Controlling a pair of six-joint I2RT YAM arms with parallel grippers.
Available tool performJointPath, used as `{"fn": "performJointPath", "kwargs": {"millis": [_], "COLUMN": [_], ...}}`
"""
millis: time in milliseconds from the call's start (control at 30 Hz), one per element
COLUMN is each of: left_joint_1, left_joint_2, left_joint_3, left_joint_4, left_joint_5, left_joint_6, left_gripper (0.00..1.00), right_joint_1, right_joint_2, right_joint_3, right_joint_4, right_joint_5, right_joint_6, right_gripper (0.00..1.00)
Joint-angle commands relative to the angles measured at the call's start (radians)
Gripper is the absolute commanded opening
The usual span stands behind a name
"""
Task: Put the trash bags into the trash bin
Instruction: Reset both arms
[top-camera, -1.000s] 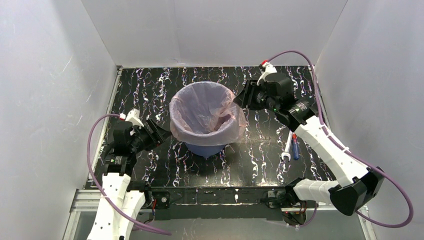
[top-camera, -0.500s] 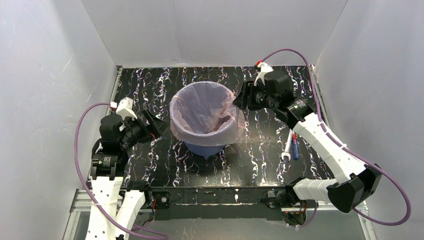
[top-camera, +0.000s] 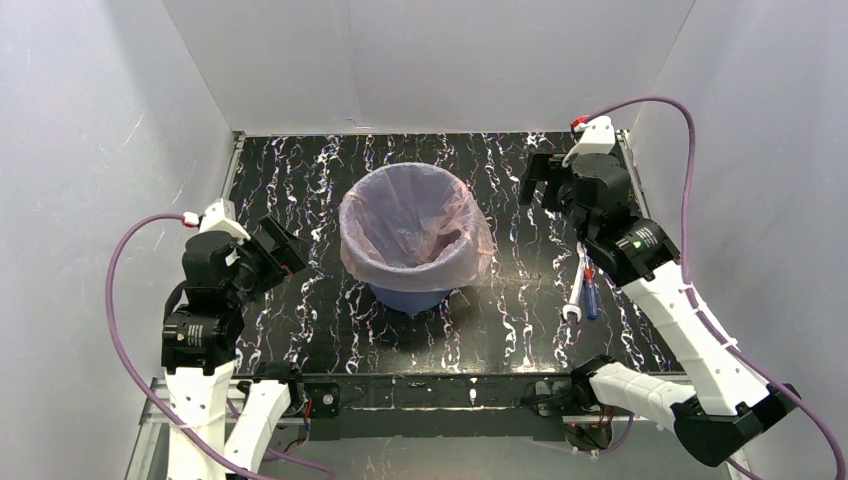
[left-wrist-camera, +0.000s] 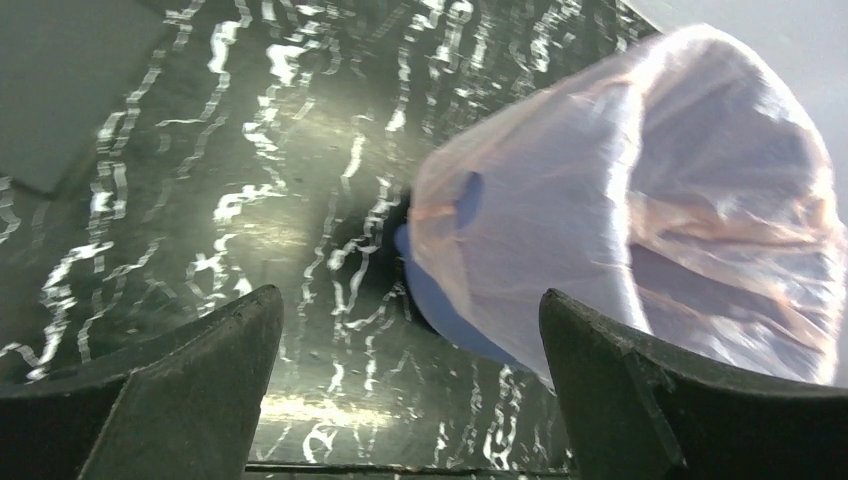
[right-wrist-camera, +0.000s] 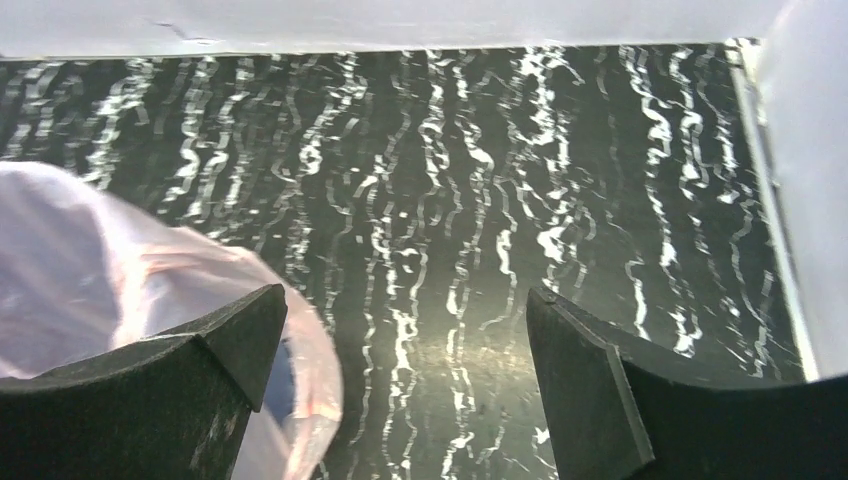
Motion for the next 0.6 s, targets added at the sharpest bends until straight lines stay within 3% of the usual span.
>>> {"fn": "performJointPath", "kwargs": {"millis": [0,267,567], "left_joint_1": [-0.002,-0.002,-0.002], "left_joint_2": [-0.024,-0.044,-0.032], "left_joint_3": [0.04,0.051,0.048], "left_joint_4": [-0.123,-0.158,-0.161], "left_joint_5": [-0.226,-0.299,-0.287], "left_joint_6": [0.011,0.082,0.074], "left_gripper": [0.98,0.98,0.98], "right_joint_1": [-0.036,-0.143,-0.146], "right_joint_2": [0.008,0.01,0.012], "right_joint_3": [-0.045,-0.086,-0.082], "right_joint_4": [-0.031,-0.055,-0.036], "right_joint_5": [0.126,-0.057,-0.111], "right_joint_6": [-0.033,0.03,0.048], "right_gripper": [0.99,0.99,0.99]}}
